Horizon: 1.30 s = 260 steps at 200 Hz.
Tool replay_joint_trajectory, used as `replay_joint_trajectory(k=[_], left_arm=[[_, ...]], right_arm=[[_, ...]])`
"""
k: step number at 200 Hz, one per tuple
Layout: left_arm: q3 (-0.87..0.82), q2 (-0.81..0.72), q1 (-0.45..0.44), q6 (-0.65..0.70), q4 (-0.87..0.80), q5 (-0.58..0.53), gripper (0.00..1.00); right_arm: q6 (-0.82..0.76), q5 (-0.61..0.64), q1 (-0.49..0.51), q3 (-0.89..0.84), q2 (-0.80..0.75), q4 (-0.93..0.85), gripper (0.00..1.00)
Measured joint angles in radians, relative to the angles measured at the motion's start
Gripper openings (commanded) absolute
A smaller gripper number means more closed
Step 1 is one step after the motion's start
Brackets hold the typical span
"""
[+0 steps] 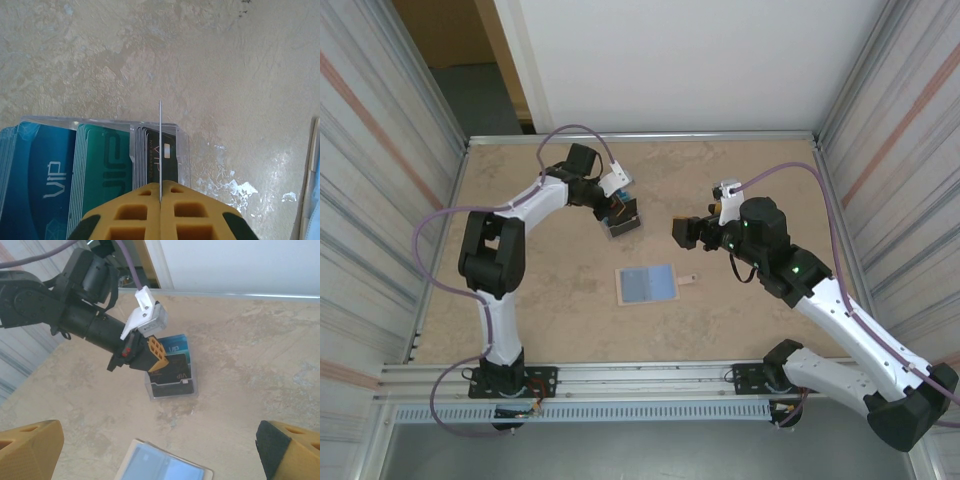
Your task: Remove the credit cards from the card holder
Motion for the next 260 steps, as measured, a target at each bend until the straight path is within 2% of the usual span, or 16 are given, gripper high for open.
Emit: replay_joint_trajectory(k=[34,71,118,154,187,198,204,242,260], left_arm=[[0.001,0.019,0.0,0.0,-0.004,-0.001,0.0],[0.003,0.032,0.0,0.0,-0.006,-0.005,0.12],[0.01,0.032,-0.005,-0.001,-0.022,-0.034,0.2],[0.016,0.021,-0.02,-0.001,-0.029,-0.054,0.21],[0.01,-0.044,-0.034,-0.021,-0.029,-0.079,0.26],[-0.012,-0.094,-0.034,-0.039,-0.016,-0.09,0.32],[-0.03,-0.127,-0.034,-0.047,-0.008,-0.098,0.39],[-0.227,-0.397,-0.034,-0.164,0.106,-0.192,0.97],[-0.357,-0.539,-0.034,-0.226,0.184,-0.255,0.99]], right_arm=[[0.0,0.0,-0.004,-0.002,0.0,0.0,0.99],[0.0,-0.001,-0.005,-0.006,0.0,0.0,0.98],[0.002,-0.011,-0.005,-0.009,0.0,0.0,0.99],[0.016,-0.007,-0.005,-0.012,0.003,0.0,0.98],[0.042,0.024,-0.005,-0.011,0.033,-0.021,0.98],[0.055,0.04,-0.004,-0.009,0.056,-0.036,0.99],[0.064,0.051,-0.002,-0.005,0.074,-0.047,1.0],[0.143,0.133,0.059,0.057,0.215,-0.148,0.86],[0.179,0.172,0.117,0.109,0.298,-0.206,0.78]])
